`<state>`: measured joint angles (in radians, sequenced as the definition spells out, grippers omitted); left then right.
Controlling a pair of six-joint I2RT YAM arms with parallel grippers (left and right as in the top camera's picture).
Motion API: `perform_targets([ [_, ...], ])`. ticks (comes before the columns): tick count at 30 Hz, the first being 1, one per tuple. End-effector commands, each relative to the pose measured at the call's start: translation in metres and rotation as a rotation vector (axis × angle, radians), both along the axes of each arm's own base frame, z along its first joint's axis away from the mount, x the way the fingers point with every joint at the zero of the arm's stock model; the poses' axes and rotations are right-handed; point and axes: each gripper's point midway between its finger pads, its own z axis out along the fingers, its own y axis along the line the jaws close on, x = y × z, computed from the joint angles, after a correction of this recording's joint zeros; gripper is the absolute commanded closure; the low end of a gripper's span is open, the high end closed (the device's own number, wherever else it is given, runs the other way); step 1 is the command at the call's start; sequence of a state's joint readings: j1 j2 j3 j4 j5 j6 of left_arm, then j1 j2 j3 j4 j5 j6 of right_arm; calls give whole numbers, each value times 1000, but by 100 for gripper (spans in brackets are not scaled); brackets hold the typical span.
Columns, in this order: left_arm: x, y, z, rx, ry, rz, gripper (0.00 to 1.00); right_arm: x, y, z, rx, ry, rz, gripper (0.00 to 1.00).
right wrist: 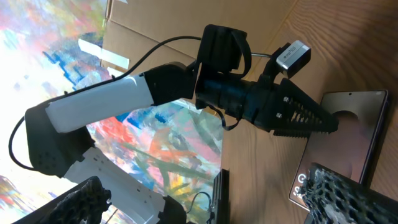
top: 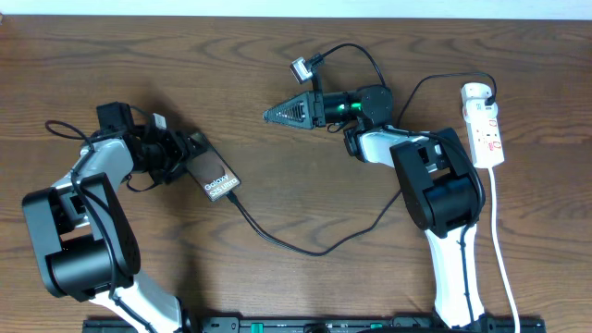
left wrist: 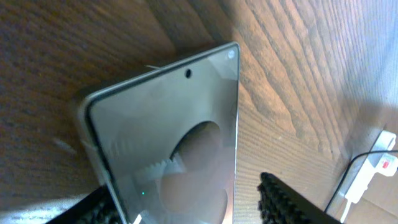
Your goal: Plug charger to phone and switch on socket
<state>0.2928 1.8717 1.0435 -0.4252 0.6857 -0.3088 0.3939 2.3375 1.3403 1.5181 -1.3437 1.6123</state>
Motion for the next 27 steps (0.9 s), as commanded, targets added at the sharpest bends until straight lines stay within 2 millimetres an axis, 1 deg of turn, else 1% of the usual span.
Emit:
perform_targets([
  [1,-13,5,-12,35,65,3,31,1,1,4,10,-36,-1,1],
  [3,-16,4,-13,32,79,3,27,1,1,4,10,-36,-1,1],
  [5,-20,6,-15,44,102,7,25,1,1,4,10,-36,0,1],
  [9,-35,12,-23,92,181,18,21,1,1,4,10,-36,-1,1],
  [12,-43,12,-24,97,218,18,21,1,1,4,10,-36,0,1],
  [16,-48,10,-25,90,240,17,22,1,1,4,9,-35,1,1],
  [19,-53,9,-20,87,251,15,22,4,-2,1,-6,-5,0,1],
  [21,-53,9,-9,95,230,6,22,8,-8,-4,-24,21,-2,1],
  [24,-50,10,17,116,160,9,21,16,-19,-6,-34,29,-18,1],
  [26,-47,11,47,140,78,15,21,24,-30,-7,-38,34,-40,1],
  [27,-46,11,72,162,6,21,19,30,-38,-8,-43,46,-58,1],
])
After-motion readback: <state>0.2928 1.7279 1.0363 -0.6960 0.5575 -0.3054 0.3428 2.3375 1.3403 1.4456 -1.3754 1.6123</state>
